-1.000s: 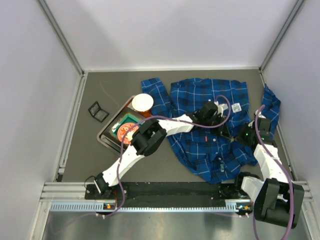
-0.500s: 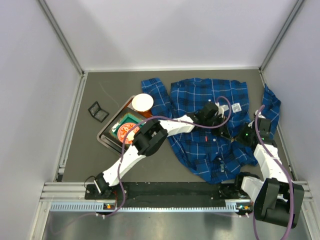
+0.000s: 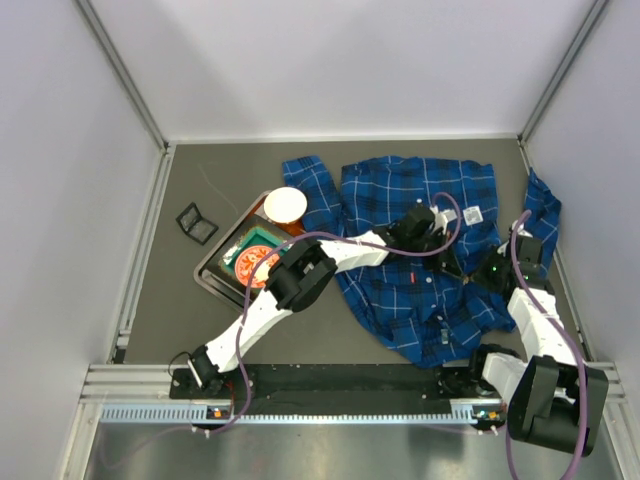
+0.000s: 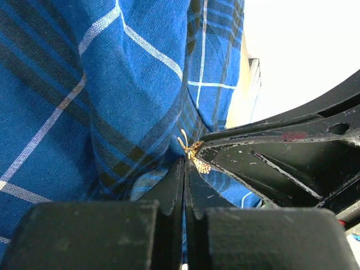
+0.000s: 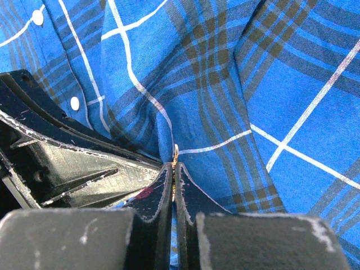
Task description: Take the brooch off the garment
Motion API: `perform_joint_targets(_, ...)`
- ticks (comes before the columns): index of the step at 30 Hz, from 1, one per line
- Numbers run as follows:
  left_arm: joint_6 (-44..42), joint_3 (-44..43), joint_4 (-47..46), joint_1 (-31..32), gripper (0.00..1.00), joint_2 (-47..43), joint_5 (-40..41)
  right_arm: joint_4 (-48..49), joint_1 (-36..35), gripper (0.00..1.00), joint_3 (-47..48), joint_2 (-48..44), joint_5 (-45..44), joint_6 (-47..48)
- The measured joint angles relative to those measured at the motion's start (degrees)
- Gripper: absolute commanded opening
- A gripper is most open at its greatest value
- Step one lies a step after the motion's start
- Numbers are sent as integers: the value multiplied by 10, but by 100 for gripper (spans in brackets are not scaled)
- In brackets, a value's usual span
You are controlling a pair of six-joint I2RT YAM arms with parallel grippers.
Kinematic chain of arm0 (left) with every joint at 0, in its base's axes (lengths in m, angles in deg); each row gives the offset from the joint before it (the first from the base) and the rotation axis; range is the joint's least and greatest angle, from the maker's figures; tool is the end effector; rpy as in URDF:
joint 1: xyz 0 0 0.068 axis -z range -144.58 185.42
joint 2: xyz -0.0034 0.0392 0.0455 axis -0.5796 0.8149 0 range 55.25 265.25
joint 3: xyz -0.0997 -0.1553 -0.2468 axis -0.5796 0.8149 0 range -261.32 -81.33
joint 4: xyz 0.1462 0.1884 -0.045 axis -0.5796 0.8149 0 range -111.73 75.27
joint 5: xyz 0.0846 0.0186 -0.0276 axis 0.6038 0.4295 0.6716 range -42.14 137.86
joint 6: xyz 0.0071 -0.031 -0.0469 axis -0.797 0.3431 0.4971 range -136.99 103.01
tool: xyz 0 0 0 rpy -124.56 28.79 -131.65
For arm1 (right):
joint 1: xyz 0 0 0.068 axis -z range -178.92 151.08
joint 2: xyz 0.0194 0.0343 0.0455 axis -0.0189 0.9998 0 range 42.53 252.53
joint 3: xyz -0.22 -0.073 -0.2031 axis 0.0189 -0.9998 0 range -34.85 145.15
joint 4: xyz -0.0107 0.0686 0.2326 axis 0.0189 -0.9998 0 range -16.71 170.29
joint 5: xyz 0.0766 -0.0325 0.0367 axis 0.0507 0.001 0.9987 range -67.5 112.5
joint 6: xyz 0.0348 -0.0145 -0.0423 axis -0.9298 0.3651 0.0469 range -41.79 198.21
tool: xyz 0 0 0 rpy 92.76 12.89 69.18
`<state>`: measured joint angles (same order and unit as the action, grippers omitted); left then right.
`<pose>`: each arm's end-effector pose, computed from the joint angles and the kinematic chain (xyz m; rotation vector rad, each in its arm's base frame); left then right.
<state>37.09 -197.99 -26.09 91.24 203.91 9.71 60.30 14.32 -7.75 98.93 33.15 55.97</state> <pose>0.3125 -0.5036 0.1526 0.5518 2.4513 -1.7067 0.1506 -0.0279 0.2203 0.6607 2.3417 0.2968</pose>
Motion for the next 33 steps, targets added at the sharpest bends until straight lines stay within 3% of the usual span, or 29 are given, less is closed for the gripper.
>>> perform_joint_targets(11,49,1,-33,-4,0,27,-23,12,1,0,0,59,-19,-25)
perform_joint_targets(19,5,-32,30,-1,1,29,-2,11,1,0,0,63,-34,-64)
perform_joint_targets(26,-13,-43,60,0,34,28,7,2,0,0,-1,42,-30,-64)
perform_joint_targets(27,-10,-43,62,0,42,28,9,1,0,0,-1,35,-28,-63)
perform_joint_targets(33,17,-25,68,-3,41,15,12,1,0,0,-1,15,-21,-58)
